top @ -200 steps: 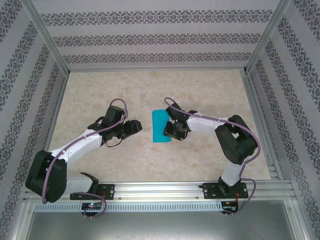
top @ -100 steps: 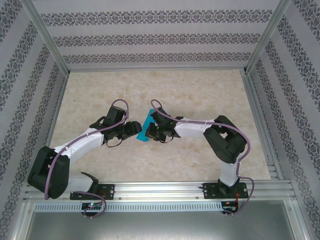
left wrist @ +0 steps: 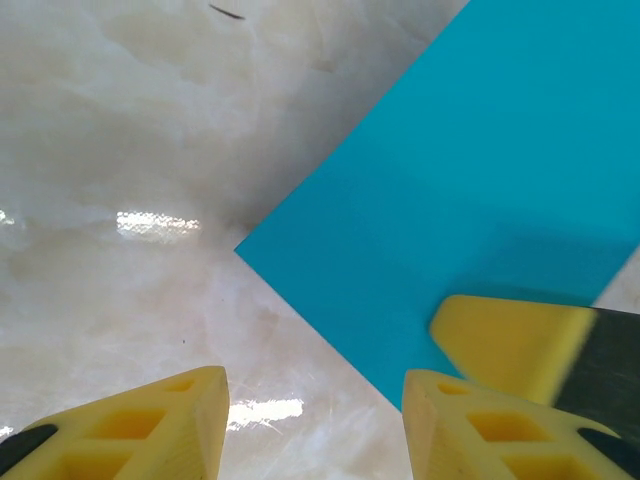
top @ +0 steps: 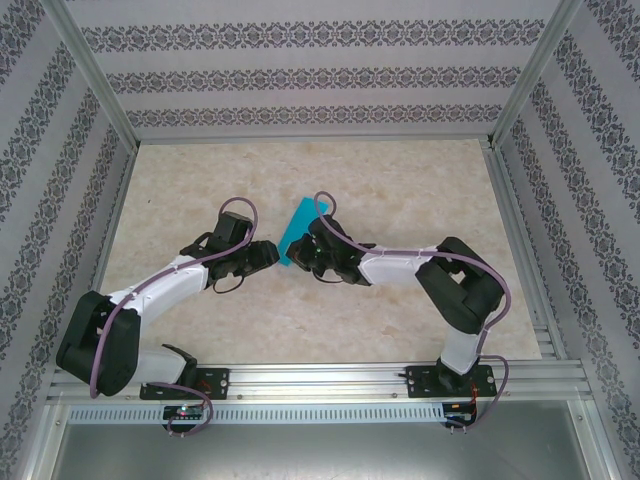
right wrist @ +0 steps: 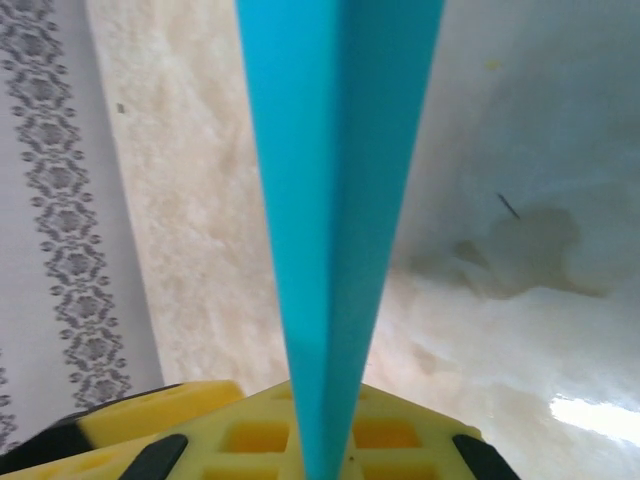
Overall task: Fold a paper plane with a square sheet of paper (pick it up from the middle)
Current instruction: Rotate the paper at the center of the table.
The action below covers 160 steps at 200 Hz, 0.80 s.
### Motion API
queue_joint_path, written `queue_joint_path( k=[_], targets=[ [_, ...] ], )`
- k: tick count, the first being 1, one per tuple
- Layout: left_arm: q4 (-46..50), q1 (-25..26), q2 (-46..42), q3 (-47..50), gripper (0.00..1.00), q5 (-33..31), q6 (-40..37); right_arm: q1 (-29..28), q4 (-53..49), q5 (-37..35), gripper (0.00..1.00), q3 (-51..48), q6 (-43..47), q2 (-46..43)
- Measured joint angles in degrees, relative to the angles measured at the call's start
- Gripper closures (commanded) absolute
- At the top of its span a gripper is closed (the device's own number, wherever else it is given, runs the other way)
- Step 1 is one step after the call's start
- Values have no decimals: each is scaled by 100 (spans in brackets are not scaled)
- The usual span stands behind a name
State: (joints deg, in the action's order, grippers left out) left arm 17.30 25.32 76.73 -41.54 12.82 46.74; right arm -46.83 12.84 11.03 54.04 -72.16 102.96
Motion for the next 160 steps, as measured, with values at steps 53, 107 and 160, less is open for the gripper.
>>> queue_joint_path(
  k=[53, 107, 160],
  targets=[
    [-280, 0, 103, 0, 51, -33, 17, -4, 66, -330, 88, 4, -557, 245],
    [-557, 11, 389, 2, 55, 13, 118, -44, -619, -627, 57, -24, -745, 214],
    [-1040, 345, 509, 4, 71, 271, 494, 382, -1801, -776, 58, -197, 385, -1178]
  ],
)
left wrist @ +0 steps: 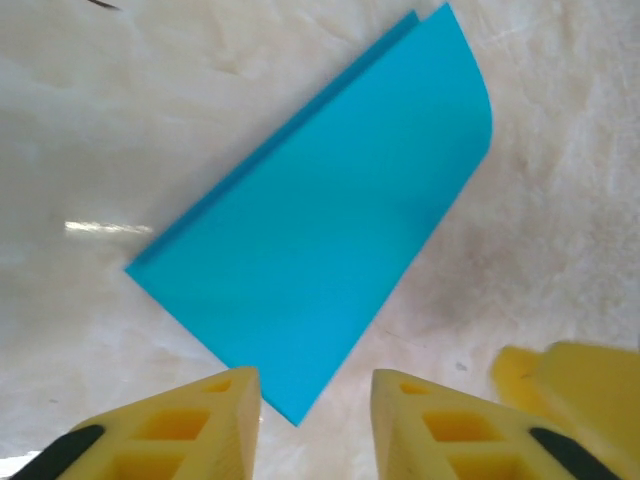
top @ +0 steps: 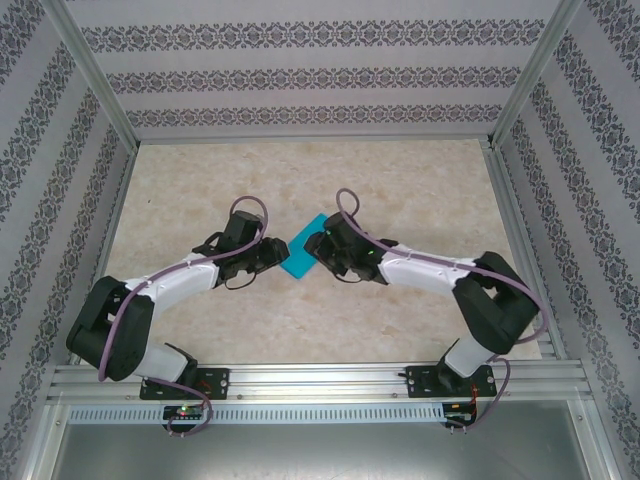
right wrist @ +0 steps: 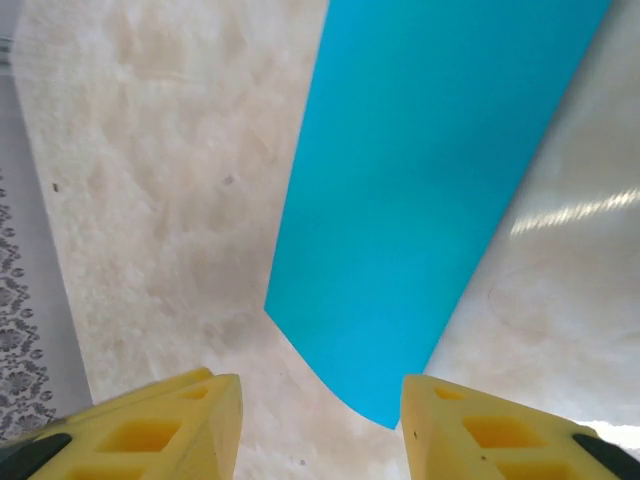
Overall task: Fold a paper plane with a square sheet of paper (pick it up from the middle)
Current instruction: Rotate the paper at the center of the table, then first fold in half a square sheet of paper at the center of the table.
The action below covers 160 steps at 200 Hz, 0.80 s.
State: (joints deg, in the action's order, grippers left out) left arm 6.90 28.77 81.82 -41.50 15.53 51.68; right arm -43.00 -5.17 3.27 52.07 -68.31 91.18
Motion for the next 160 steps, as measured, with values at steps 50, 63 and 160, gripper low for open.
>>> queue_joint_path(
  k=[50, 63, 160],
  targets=[
    [-42, 570, 59, -149, 84, -31, 260, 922, -46, 1084, 91, 240, 1469, 492],
    [-50, 686, 223, -356, 87, -48, 289, 1003, 4, 1366, 95, 448, 1659, 839],
    [35, 815, 1751, -1307, 99, -66, 328, 1130, 409, 2214, 100, 658, 2050, 1670]
  ],
)
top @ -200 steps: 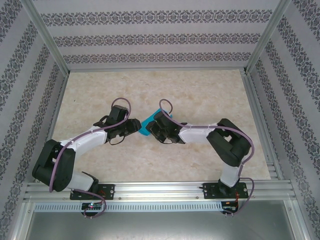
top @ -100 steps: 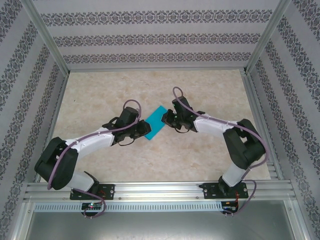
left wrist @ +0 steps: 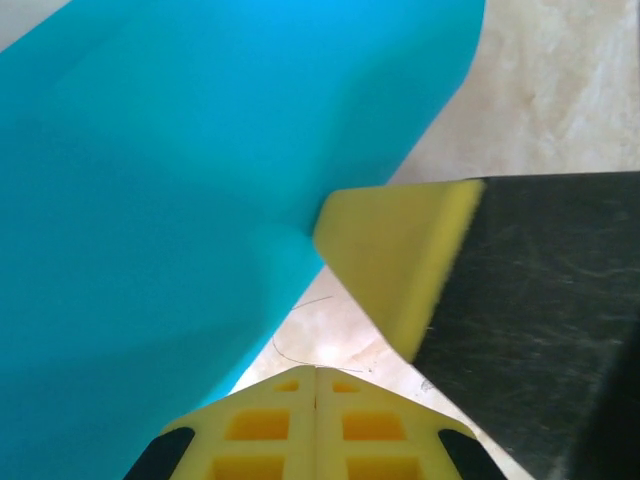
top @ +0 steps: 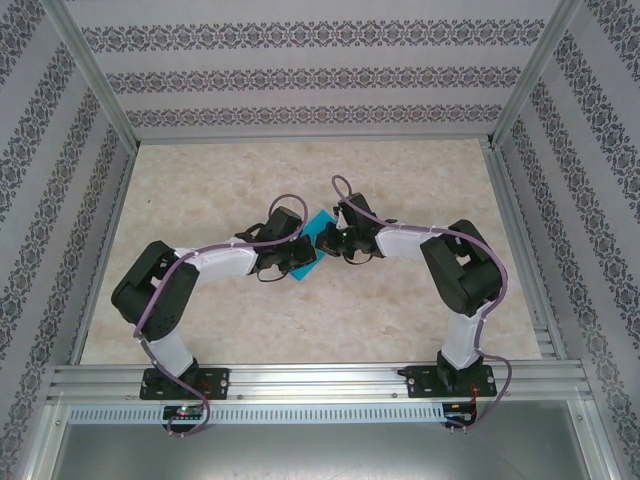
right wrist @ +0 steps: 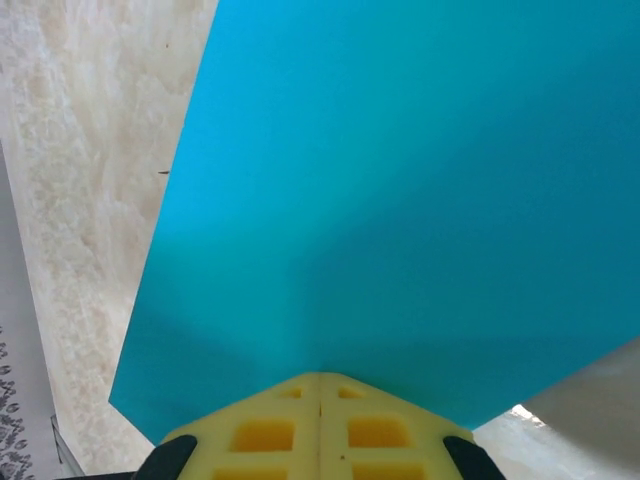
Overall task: Fold a paper plane with a square sheet of paper (pick it up from the middle)
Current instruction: First fold in half a square sheet of paper at the center of the table.
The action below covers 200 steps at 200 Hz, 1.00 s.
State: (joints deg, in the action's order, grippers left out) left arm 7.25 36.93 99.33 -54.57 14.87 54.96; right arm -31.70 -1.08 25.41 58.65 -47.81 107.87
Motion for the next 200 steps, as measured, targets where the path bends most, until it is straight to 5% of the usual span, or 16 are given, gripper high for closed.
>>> queue_joint_path(
  k=[200],
  targets=[
    [245, 2, 592, -341, 100, 42, -11, 74, 92, 70, 100, -160, 129, 269]
  ],
)
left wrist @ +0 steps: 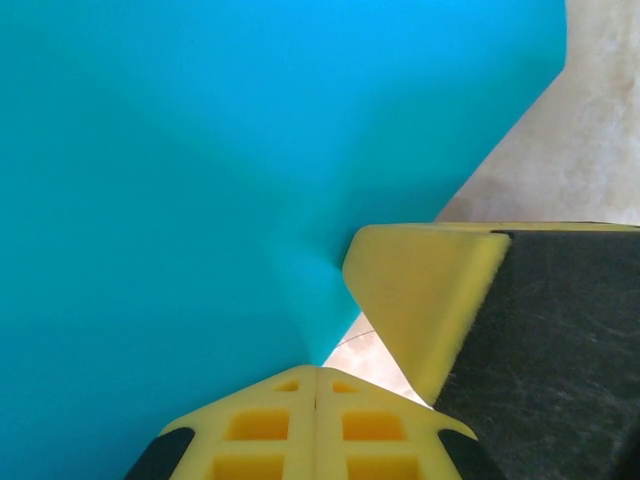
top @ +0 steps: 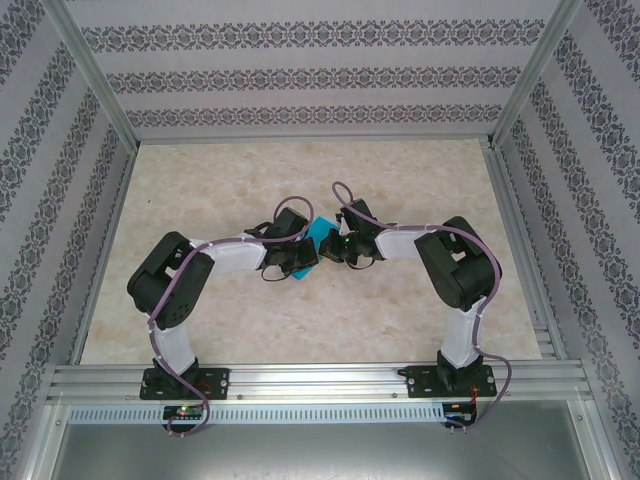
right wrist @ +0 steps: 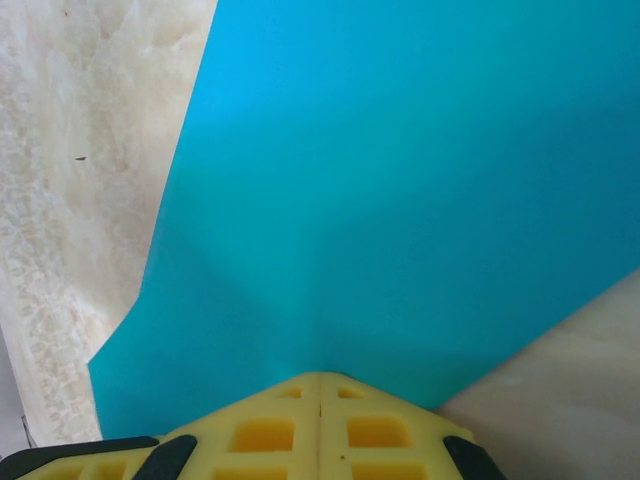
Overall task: Fold a paper plane with a square sheet of paper (pick it up from the middle)
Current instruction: First fold in half a square sheet of paper at the center of the table.
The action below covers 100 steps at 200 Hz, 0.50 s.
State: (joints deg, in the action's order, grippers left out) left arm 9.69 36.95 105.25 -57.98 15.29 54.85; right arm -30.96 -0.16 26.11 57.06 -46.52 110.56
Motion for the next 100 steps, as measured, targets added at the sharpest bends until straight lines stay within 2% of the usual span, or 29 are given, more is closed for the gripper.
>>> queue_joint_path(
  k=[100],
  targets=[
    [63, 0, 103, 4, 100, -44, -33, 2, -74, 107, 100, 90, 127, 63]
  ],
)
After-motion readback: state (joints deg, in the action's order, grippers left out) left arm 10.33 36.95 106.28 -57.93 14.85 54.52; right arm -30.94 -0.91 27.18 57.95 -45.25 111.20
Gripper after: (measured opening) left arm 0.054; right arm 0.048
